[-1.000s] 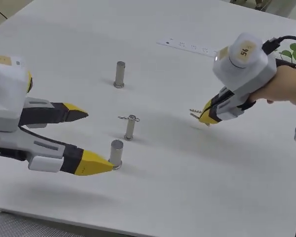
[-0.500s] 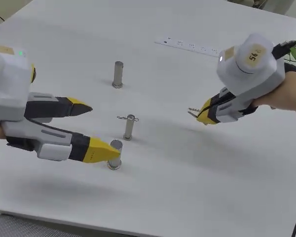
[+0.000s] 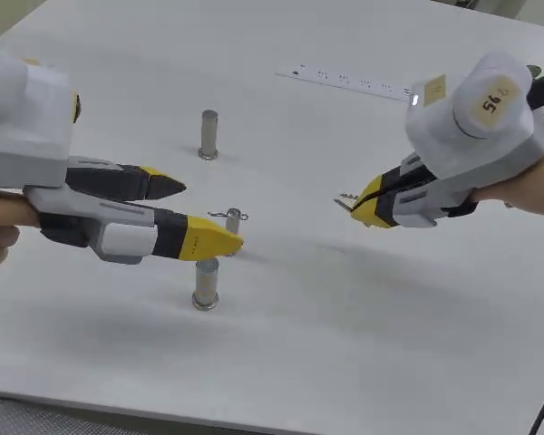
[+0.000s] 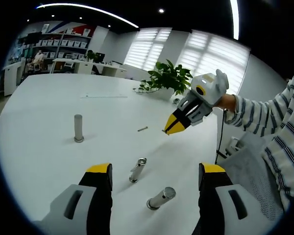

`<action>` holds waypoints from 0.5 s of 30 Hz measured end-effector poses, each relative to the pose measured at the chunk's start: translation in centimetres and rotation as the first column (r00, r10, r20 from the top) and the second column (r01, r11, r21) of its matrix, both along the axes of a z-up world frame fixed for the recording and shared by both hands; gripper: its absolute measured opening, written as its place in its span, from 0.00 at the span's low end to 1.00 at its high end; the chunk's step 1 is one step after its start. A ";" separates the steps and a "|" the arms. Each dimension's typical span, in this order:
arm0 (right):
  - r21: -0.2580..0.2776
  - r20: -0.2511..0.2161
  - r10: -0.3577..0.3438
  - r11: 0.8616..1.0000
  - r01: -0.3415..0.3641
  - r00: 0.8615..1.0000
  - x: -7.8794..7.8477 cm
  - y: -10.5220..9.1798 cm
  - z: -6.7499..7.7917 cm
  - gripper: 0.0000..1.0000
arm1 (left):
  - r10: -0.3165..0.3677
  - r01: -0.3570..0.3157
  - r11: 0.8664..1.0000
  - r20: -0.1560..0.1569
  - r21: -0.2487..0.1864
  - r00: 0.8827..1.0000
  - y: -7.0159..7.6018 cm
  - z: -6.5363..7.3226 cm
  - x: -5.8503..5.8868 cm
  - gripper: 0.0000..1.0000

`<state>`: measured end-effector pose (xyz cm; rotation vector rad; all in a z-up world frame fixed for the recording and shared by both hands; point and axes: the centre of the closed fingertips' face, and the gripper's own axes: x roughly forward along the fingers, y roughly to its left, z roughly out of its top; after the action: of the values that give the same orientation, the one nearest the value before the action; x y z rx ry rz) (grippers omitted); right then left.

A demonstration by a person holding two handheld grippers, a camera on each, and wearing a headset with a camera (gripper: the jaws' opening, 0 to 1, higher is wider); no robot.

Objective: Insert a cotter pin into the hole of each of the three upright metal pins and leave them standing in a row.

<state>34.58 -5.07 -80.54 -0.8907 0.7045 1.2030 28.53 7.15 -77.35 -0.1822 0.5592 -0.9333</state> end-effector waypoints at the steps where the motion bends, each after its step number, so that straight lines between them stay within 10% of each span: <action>1: 0.007 0.002 0.000 1.000 0.000 1.000 -0.2 0.1 0.1 0.03 | 0.000 0.000 1.000 -0.001 -0.002 1.000 -0.2 0.1 0.0 0.70; 15: 0.089 0.031 0.016 0.996 -0.018 0.999 -2.5 2.0 1.5 0.03 | -0.031 0.030 0.998 -0.030 -0.049 0.999 -2.5 1.4 0.5 0.51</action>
<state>32.10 -3.04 -79.01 -0.8405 0.6157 1.2246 29.00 4.61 -75.98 -0.2326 0.5693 -0.9758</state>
